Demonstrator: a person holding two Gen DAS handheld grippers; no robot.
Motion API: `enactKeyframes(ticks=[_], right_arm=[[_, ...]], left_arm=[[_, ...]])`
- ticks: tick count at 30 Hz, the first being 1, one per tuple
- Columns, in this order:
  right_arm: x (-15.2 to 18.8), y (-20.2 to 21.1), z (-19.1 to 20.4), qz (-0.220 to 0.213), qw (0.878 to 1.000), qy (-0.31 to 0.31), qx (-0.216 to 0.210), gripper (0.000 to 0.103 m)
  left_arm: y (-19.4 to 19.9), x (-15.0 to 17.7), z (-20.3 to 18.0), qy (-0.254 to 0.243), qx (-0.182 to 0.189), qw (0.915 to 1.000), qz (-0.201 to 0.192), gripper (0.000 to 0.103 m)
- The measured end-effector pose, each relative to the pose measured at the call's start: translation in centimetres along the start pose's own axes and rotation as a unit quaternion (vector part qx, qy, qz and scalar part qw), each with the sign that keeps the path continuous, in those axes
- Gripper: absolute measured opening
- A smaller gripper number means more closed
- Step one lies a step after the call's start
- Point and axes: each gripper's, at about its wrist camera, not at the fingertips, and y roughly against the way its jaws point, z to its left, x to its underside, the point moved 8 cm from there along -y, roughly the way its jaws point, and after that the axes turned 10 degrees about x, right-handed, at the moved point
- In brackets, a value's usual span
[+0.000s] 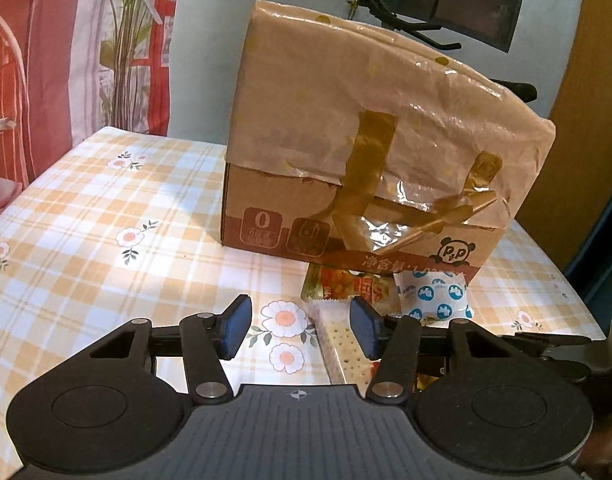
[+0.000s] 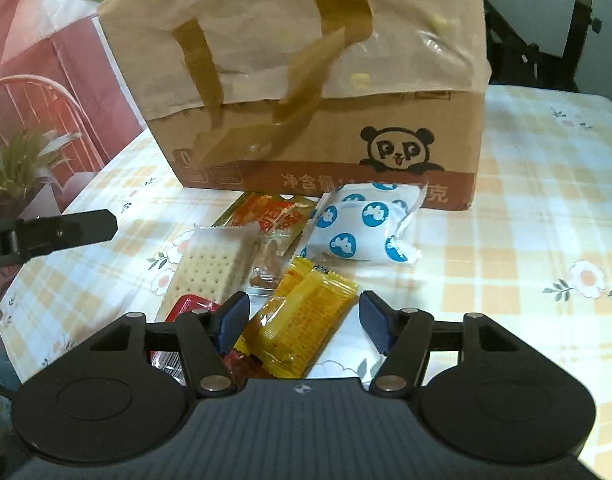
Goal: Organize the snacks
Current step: 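Move both open tools back down to the snack pile, then grasp the white cracker pack with the left tool while the right tool grasps the yellow packet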
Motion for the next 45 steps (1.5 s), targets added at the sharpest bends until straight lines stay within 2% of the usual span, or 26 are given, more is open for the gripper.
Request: enactKeyframes(ticks=[2, 9, 16, 19, 26, 28, 37, 40, 42, 44, 45], right_arm=[[0.0, 0.0, 0.4, -0.006, 1.000, 0.016, 0.008, 0.062], [1.2, 0.5, 0.9, -0.049, 0.992, 0.108, 0.046, 0.045], [1.9, 1.9, -2.2, -0.075, 0.992, 0.078, 0.063, 0.041], [2.0, 2.1, -3.3, -0.079, 0.994, 0.051, 0.055, 0.041], [1.9, 2.0, -3.2, -0.081, 0.995, 0.047, 0.038, 0.041], [1.9, 1.9, -3.3, -0.081, 0.995, 0.040, 0.032, 0.041], [1.9, 2.2, -3.9, -0.083, 0.996, 0.019, 0.021, 0.041], [1.9, 2.2, -4.0, -0.083, 0.996, 0.017, 0.017, 0.041], [1.9, 2.1, -4.0, -0.081, 0.996, 0.017, 0.016, 0.041], [1.9, 2.1, -3.9, -0.081, 0.996, 0.017, 0.016, 0.041], [1.9, 2.1, -3.9, -0.081, 0.996, 0.017, 0.016, 0.041]], left_arm=[[-0.2, 0.2, 0.0, 0.001, -0.001, 1.0000, 0.004, 0.056], [-0.6, 1.2, 0.1, 0.002, -0.004, 0.9999, 0.015, 0.055], [-1.7, 2.2, -0.4, -0.004, -0.012, 0.9991, 0.039, 0.054], [-1.9, 2.4, -0.7, -0.008, -0.011, 0.9990, 0.044, 0.054], [-3.5, 1.6, -2.0, -0.016, -0.012, 0.9986, 0.049, 0.057], [-4.5, 1.4, -2.5, -0.017, -0.014, 0.9981, 0.058, 0.062], [-7.8, 2.7, -4.3, -0.067, -0.039, 0.9916, 0.103, 0.063], [-7.8, 3.0, -3.9, -0.065, -0.045, 0.9912, 0.106, 0.065], [-7.3, 3.0, -3.4, -0.063, -0.057, 0.9910, 0.104, 0.061], [-6.8, 3.1, -2.9, -0.069, -0.073, 0.9899, 0.100, 0.049], [-6.5, 3.2, -2.6, -0.074, -0.083, 0.9888, 0.099, 0.049]])
